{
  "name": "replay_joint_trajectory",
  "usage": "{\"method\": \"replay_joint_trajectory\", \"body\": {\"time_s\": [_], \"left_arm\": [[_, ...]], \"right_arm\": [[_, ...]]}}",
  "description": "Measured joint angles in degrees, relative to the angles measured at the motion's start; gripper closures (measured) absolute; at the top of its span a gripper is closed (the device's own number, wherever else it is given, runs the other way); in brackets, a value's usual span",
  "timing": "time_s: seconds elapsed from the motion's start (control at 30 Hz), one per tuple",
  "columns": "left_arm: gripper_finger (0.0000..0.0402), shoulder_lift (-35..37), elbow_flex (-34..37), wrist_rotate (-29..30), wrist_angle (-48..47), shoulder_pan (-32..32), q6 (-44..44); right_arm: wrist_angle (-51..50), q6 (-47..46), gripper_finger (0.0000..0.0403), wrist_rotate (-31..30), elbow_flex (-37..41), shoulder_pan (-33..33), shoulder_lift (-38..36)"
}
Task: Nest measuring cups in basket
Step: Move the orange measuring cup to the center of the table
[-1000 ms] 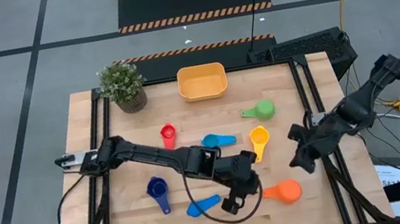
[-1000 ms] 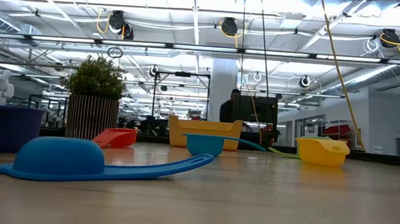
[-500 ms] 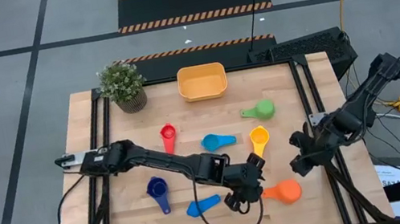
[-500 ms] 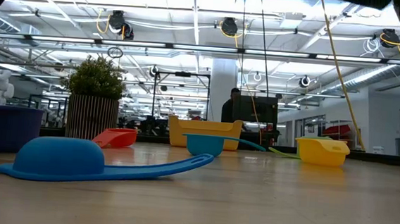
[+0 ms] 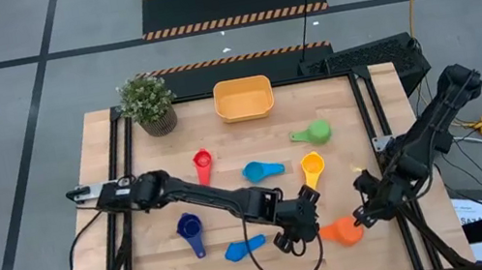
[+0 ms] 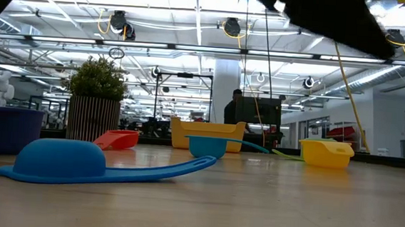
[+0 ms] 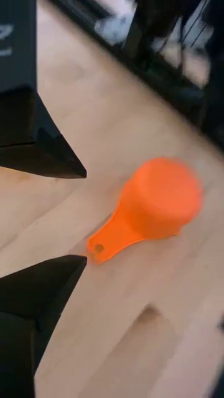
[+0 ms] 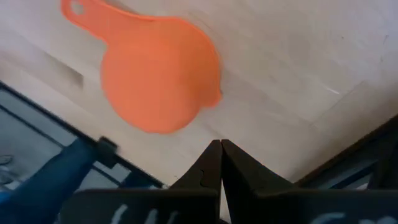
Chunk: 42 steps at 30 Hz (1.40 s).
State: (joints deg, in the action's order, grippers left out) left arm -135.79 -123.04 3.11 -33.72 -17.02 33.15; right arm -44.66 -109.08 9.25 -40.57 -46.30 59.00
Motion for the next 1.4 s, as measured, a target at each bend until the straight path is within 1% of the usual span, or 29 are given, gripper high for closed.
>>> {"method": "replay_joint_trajectory", "body": {"time_s": [0.07,0.17,0.37,0.47,0.57,0.7,0.77,1.03,1.17,1.33,1.4], "left_arm": [[0.0178,-1.4,0.0,0.0,1.5,-0.1,-0.1],[0.0162,-2.7,0.0,0.1,1.3,-0.4,-0.7],[0.0115,-5.0,0.0,0.2,2.6,-0.4,3.4],[0.0092,-6.0,0.0,1.8,3.2,-0.4,4.6],[0.0080,-7.3,0.0,2.9,4.6,-0.4,4.5],[0.0082,-8.5,0.0,3.0,4.0,-0.4,6.9],[0.0087,-8.5,0.0,3.0,4.0,-0.4,8.4],[0.0109,-8.3,0.0,3.1,7.7,-0.6,12.6],[0.0112,-8.3,0.0,3.1,7.8,-0.8,15.5],[0.0118,-8.3,0.0,3.1,7.2,-1.1,19.5],[0.0122,-8.3,0.6,3.1,7.1,-1.0,21.3]], "right_arm": [[1.3,0.0,0.0403,-0.1,0.0,-0.1,1.2],[3.4,0.1,0.0403,-0.1,0.0,0.0,3.0],[4.8,0.2,0.0403,-0.1,0.0,0.0,6.0],[5.4,0.2,0.0403,0.0,0.0,0.0,7.0],[6.4,0.4,0.0403,0.9,0.0,0.0,8.1],[6.8,1.2,0.0403,4.3,0.0,0.0,10.5],[7.5,1.6,0.0403,4.8,0.0,0.0,11.9],[12.6,0.0,0.0403,4.3,0.0,0.1,15.3],[15.2,-1.1,0.0403,3.8,0.0,0.1,16.8],[18.4,-2.8,0.0403,1.1,-0.1,0.1,18.2],[19.5,-2.8,0.0403,1.1,-0.1,0.1,18.7]]}}
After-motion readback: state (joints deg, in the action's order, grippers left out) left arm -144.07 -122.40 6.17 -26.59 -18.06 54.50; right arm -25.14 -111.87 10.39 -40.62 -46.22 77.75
